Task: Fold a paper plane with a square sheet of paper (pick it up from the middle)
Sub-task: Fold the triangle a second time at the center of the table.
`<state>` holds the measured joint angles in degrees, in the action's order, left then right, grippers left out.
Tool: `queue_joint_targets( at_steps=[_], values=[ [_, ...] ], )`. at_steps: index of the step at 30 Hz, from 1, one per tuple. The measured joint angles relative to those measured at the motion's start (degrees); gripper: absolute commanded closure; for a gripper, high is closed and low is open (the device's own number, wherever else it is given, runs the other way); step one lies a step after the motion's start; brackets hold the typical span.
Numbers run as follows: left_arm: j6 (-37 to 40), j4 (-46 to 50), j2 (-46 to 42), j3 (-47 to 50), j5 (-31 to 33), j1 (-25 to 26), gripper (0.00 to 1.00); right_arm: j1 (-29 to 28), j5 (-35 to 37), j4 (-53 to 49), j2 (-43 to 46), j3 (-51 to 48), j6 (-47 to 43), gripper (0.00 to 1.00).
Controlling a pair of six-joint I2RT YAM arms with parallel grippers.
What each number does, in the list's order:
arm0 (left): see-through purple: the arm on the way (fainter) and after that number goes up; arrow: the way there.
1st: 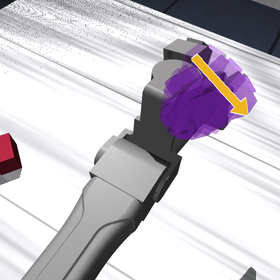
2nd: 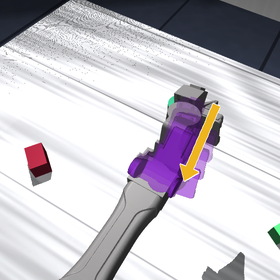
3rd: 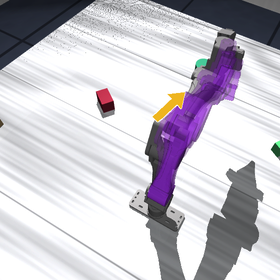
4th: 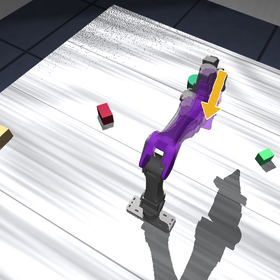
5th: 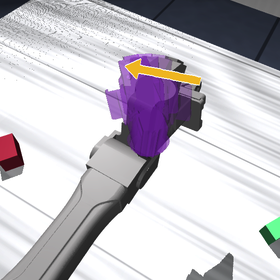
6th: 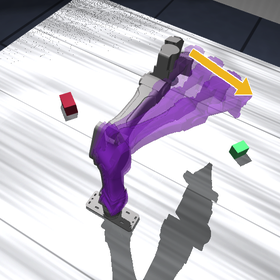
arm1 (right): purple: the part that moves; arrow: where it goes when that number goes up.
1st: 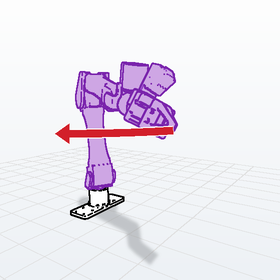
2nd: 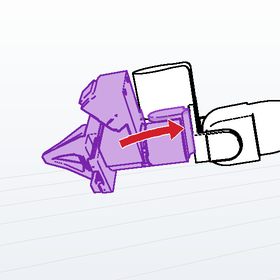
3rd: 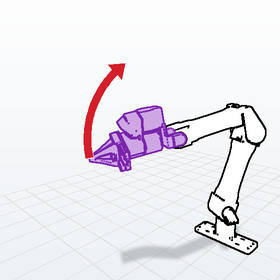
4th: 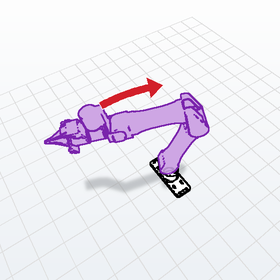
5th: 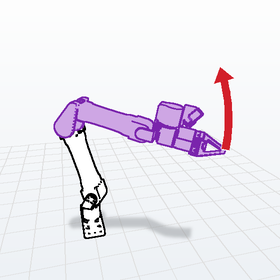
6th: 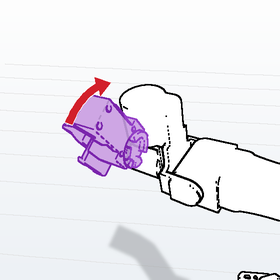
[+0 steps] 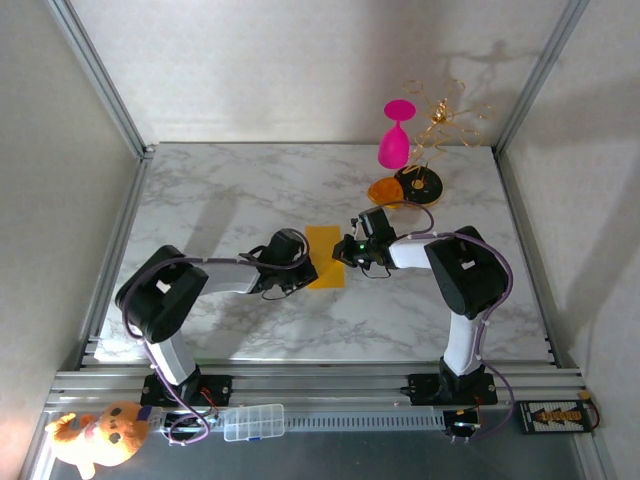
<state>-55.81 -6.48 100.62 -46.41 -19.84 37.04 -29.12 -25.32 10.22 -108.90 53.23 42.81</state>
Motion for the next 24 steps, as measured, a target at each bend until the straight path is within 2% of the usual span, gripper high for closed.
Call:
queue_joint_targets(
  at_steps=[7, 16, 24],
  values=[
    [0.0, 0.13, 0.11, 0.0, 0.39, 0.0, 1.0, -0.59, 1.2, -3.21, 4.09, 0.55, -0.9, 0.96],
    [0.04, 0.13, 0.26, -0.07, 0.35, 0.0, 1.0, -6.84, 2.14, -4.09, 3.61, 1.44, -0.85, 0.97],
    [0.04, 0.26, 0.28, -0.09, 0.37, 0.0, 1.0, -4.9, 2.12, -4.72, 0.68, 1.44, 0.26, 0.98]
  ],
)
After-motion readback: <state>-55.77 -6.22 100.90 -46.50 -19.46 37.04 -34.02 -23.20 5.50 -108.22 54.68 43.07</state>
